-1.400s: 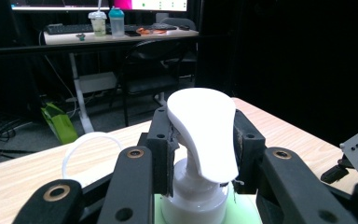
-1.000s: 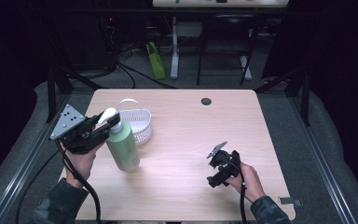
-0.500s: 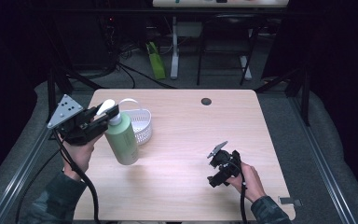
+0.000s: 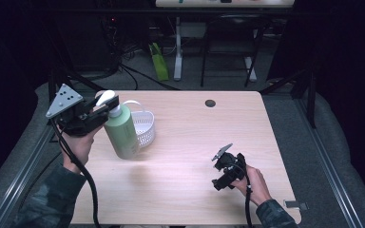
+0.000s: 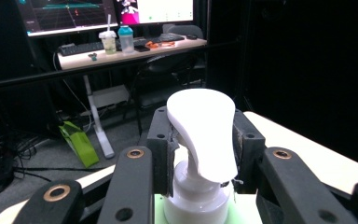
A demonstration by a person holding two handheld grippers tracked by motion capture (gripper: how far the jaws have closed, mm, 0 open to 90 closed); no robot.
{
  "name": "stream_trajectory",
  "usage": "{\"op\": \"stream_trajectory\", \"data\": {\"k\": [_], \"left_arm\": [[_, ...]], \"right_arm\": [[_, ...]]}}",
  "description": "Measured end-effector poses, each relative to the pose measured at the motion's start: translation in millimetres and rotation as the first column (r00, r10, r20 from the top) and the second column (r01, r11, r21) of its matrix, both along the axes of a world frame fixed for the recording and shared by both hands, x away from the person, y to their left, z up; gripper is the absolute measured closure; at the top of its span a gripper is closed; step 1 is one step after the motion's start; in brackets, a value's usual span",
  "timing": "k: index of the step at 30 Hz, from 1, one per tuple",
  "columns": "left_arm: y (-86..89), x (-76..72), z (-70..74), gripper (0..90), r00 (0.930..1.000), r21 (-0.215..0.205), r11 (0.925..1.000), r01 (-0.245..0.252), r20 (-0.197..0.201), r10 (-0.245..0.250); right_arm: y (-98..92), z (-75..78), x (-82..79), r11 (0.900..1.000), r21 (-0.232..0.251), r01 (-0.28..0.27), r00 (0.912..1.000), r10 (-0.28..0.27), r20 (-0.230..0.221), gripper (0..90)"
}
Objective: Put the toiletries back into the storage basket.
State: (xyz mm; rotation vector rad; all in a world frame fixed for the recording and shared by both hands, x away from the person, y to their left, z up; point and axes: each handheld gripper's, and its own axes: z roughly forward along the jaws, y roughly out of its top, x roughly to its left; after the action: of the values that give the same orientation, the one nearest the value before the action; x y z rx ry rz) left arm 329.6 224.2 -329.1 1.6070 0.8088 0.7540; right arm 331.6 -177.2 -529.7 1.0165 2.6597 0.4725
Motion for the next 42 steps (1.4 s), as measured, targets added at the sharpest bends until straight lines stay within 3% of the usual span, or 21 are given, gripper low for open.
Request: {"op": "stream_trajectory", "data": {"k": [7,20,42], "left_arm": [[0.5,3.9,8.0,66.7,0.9999,0.014,0.9998,-0.011,0.010,0.011],[4.5,15.8,22.7,66.7,0.9994,0.002,0.9996,-0.026,0.021,0.026],[6.5,36.2,40.1,66.7,0.9960,0.050,0.9956,-0.079,0.046,0.076]], "right_arm": [[-0.6,0.4,0.0,1.000,0.002,0.002,1.0000,-0.002,-0.003,7.4],[-1.5,-0.3,1.3,1.000,0.001,-0.002,1.0000,0.002,-0.007,8.0],[-0.6,-0.3,0.6,1.000,-0.001,-0.011,0.9999,0.011,-0.013,9.0]]}}
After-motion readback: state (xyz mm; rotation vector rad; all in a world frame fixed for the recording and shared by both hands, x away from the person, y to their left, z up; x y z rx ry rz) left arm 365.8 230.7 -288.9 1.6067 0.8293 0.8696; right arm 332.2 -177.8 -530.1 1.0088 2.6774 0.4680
